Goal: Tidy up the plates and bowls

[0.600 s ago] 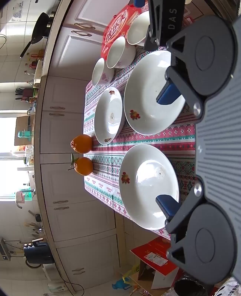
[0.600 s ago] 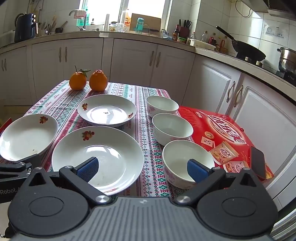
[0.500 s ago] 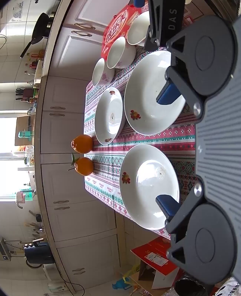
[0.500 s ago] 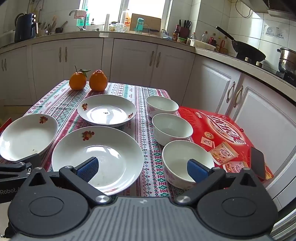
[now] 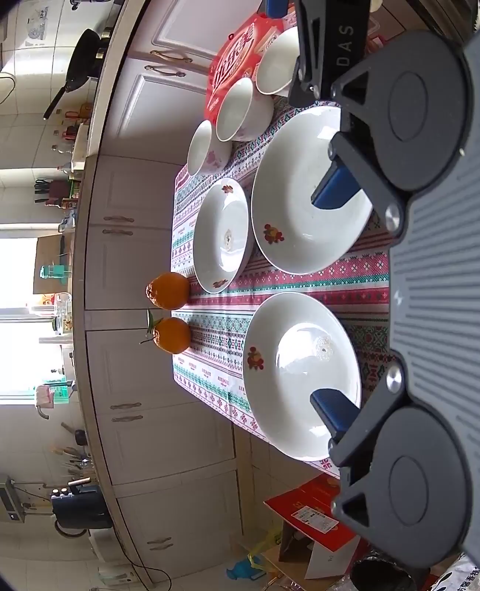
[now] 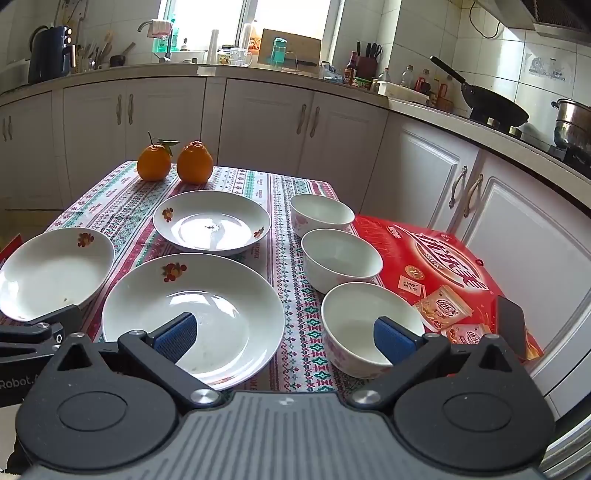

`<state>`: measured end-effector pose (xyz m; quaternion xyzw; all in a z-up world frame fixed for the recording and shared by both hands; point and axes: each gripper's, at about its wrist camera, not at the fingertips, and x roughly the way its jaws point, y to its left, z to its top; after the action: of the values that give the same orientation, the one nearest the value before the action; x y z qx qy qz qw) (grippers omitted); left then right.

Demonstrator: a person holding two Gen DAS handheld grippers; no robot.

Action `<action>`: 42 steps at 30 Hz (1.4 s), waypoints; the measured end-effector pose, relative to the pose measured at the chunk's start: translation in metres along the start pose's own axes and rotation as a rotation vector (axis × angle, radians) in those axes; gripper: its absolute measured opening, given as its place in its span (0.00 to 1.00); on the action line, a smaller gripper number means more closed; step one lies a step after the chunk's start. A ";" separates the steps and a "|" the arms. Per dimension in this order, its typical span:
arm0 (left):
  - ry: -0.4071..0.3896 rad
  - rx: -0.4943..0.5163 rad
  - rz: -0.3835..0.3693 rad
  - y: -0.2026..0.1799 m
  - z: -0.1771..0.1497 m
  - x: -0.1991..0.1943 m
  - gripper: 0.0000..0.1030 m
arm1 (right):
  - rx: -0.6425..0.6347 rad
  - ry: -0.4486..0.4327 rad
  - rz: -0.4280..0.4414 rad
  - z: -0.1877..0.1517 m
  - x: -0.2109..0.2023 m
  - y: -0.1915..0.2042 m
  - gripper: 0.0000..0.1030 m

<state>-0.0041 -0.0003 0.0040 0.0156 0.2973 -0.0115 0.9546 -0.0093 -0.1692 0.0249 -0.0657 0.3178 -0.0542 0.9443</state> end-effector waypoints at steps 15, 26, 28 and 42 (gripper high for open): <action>-0.003 0.000 0.001 0.000 0.002 -0.002 1.00 | -0.006 -0.009 -0.008 0.002 -0.004 -0.001 1.00; -0.004 0.000 0.000 0.000 0.003 -0.003 1.00 | -0.006 -0.012 -0.008 0.001 -0.005 -0.002 1.00; -0.003 -0.001 0.000 0.000 0.003 -0.003 1.00 | -0.006 -0.012 -0.008 0.001 -0.005 -0.002 1.00; -0.005 0.000 0.000 0.000 0.003 -0.003 1.00 | -0.007 -0.013 -0.010 0.001 -0.005 -0.001 1.00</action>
<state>-0.0049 -0.0005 0.0077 0.0153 0.2951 -0.0116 0.9553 -0.0126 -0.1695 0.0292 -0.0708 0.3117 -0.0572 0.9458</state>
